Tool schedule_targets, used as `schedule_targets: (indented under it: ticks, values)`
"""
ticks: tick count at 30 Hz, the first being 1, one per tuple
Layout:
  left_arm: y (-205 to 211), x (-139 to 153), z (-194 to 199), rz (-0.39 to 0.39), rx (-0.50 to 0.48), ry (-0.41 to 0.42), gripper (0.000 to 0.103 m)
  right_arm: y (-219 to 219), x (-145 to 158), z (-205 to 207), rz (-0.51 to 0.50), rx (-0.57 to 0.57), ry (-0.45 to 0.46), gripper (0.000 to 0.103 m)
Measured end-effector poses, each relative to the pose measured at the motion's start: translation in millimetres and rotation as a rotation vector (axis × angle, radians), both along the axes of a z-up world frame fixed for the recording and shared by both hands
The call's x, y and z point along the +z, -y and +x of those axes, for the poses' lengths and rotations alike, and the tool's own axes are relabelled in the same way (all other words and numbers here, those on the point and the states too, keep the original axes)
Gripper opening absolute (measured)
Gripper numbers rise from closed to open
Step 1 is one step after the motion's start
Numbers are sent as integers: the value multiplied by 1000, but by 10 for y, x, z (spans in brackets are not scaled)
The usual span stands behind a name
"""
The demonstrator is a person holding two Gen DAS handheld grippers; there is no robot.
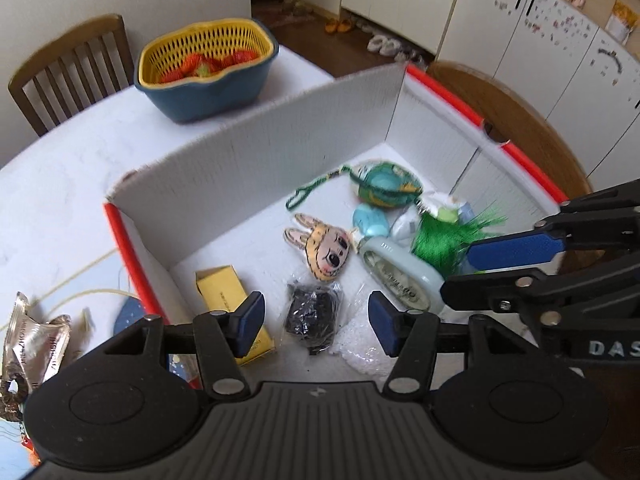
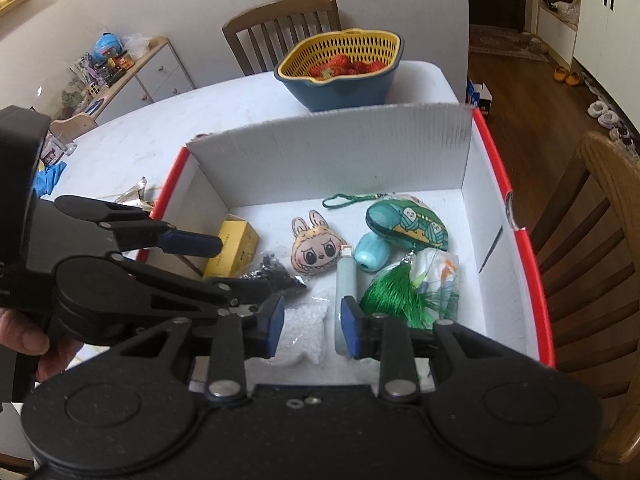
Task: Organize objects
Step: 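Open both tools to drop the items into the red box, then withdraw both tools from the box toward the remaining items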
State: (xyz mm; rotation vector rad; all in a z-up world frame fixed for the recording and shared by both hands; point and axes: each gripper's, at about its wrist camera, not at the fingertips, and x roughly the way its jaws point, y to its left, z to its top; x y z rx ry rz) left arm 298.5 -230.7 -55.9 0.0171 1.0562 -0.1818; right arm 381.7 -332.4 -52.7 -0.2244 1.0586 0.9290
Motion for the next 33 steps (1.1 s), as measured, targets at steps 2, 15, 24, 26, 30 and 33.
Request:
schedule_targets:
  ticks: [2,15,24,26,30,33]
  values:
    - [-35,85,-45,-18,6,23,57,4,40,-18,4,-1,8,31]
    - [-355,362,-394,-35,29,92,61,-51,201,-172,33,-19,29,60]
    - [-768,483,-675,-58,55,130,69,-205,306,-439,37,-22,68,75]
    - [-869,505,-740,-64,59,136,70,-259,330,-511,40,-23,70,77]
    - [-1074,547,-861,-67,69,152,77,-391,371,-680,48,-23,86,85]
    - [-1226,568,-940,-53,80,161,78,-505,395,-814,48,-18,97,89]
